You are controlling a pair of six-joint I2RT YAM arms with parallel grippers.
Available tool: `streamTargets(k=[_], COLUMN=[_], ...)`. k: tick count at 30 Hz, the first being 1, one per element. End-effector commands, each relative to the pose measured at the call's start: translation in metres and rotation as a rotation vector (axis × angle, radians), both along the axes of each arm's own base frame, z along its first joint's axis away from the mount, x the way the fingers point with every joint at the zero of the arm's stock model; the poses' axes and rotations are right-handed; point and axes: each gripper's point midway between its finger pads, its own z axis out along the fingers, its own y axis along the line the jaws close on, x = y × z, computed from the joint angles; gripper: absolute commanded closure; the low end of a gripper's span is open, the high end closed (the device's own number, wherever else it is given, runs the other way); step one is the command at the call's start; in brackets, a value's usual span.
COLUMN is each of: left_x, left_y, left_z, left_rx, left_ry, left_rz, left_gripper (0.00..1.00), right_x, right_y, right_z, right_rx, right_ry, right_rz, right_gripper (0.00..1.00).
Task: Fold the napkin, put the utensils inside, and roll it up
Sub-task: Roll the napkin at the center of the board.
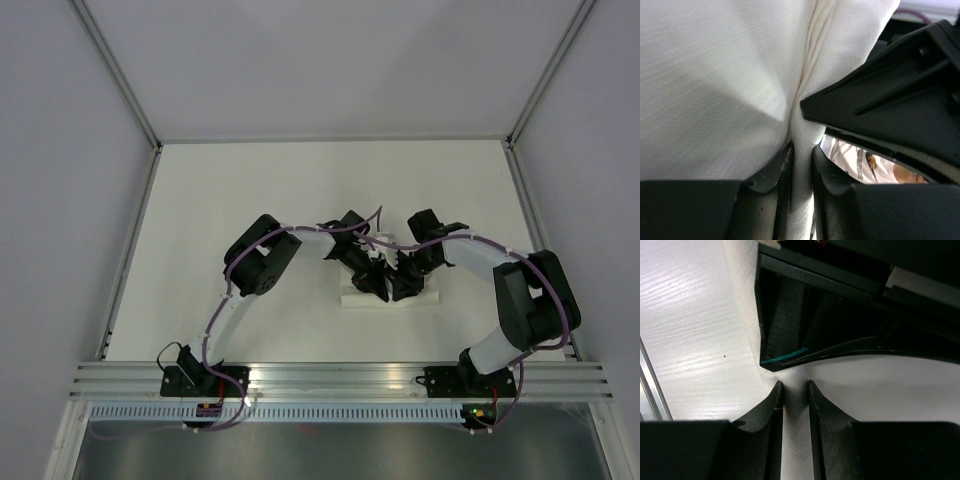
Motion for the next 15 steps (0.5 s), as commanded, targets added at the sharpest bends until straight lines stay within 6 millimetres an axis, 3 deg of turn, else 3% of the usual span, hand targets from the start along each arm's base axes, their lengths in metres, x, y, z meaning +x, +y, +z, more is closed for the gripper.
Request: streamTargets(k=[1, 11, 15], left_x=[0.037, 0.063, 0.072], left_y=[-0.003, -0.002, -0.001], left_z=[0.035, 0.058, 0.060], left_rx=[-0.048, -0.123, -0.120], left_ry=[-0.059, -0.130, -0.162], left_rz=[0.137, 0.286, 0.346], left_gripper=[0.75, 0.74, 0.75], right_x=[-0.006, 0.001, 0.017], right_y=[-0.032, -0.043, -0.050], right_z=[-0.038, -0.044, -0.042], right_rx=[-0.151, -0.112, -0.088], right_ry=[0.085, 0.273, 0.309], right_rz=[-0.041, -0.080, -0.118], right_gripper=[0.90, 0.91, 0.91])
